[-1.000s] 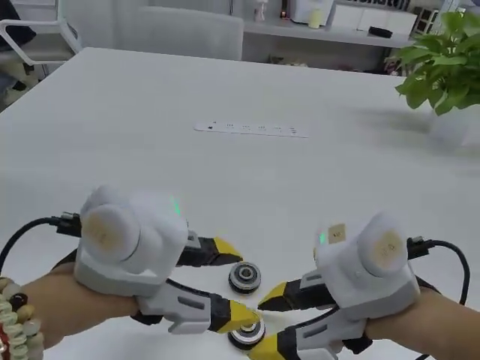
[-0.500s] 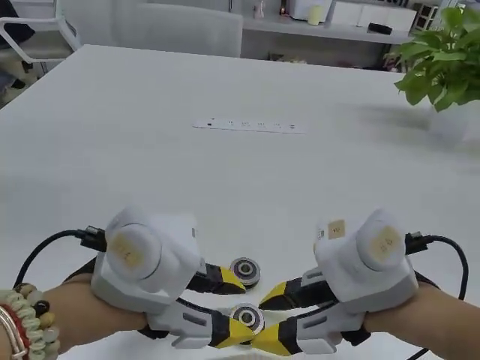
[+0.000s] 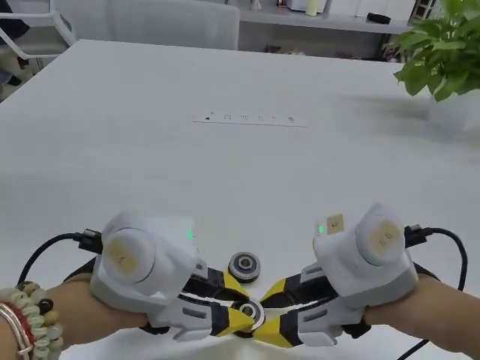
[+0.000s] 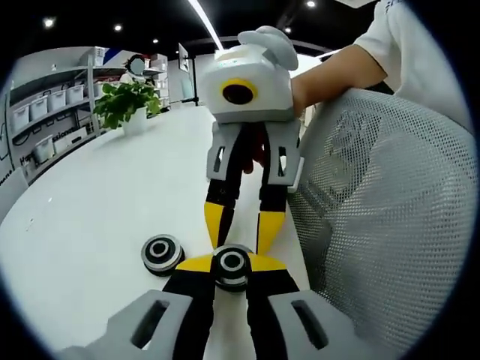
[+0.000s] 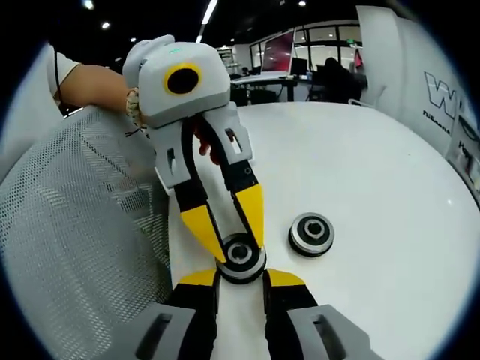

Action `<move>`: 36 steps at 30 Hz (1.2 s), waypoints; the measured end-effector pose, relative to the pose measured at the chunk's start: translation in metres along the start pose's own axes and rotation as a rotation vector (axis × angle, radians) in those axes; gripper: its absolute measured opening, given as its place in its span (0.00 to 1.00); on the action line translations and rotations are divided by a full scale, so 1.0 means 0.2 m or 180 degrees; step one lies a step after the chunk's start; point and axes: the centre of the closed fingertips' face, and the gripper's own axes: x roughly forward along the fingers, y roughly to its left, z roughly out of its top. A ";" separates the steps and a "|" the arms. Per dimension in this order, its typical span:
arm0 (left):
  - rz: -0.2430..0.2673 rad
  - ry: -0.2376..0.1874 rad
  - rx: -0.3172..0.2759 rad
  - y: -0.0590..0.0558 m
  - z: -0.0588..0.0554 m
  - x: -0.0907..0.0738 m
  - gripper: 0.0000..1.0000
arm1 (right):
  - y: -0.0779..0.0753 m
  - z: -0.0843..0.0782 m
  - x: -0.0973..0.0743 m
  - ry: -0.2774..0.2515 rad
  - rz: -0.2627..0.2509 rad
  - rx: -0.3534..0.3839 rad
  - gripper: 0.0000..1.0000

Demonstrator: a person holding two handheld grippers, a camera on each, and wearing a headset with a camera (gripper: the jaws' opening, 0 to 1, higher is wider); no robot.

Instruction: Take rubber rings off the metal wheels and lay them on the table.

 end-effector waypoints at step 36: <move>0.0123 -0.0130 -0.0037 0.04 0.00 0.01 0.08 | -0.09 -0.03 -0.03 0.0070 -0.0202 0.0740 0.00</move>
